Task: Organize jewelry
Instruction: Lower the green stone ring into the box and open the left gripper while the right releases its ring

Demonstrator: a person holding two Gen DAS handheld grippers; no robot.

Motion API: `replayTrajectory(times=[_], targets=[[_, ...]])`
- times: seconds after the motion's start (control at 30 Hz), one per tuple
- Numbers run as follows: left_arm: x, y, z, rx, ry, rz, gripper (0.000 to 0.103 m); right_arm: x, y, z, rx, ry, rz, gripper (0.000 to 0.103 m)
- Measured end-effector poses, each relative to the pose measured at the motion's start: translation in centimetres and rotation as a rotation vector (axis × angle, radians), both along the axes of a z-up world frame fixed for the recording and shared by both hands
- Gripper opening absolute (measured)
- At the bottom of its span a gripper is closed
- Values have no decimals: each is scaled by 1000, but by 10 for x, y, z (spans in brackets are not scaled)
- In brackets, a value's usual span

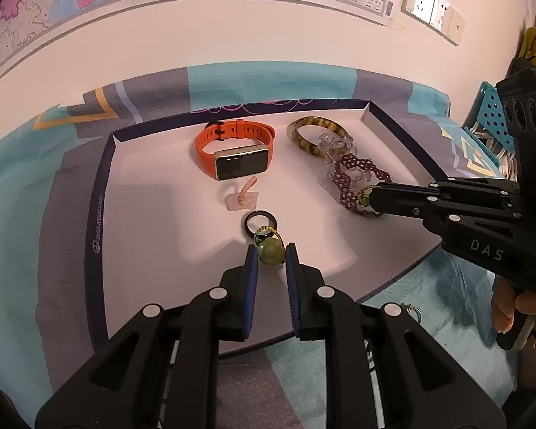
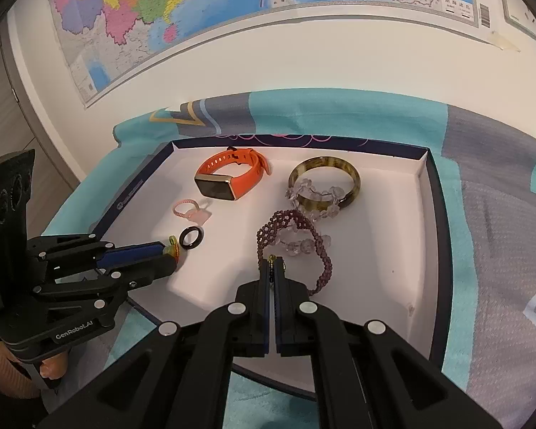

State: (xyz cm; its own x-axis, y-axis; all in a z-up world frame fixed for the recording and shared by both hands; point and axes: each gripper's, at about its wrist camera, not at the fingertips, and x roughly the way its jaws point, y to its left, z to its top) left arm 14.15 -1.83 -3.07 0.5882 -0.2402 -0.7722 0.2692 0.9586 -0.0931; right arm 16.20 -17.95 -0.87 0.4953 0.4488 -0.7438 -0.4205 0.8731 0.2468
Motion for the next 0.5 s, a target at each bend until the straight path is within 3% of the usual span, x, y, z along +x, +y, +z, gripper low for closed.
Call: replayTrajectory(times=[0.3,0.5], targets=[[4,0,-3,6,5,12,18,1,4,-2,-18,-6,-1,5],[-5,3,5,18,-32,28,35,-3,0,3,-16,-28,-16,8]])
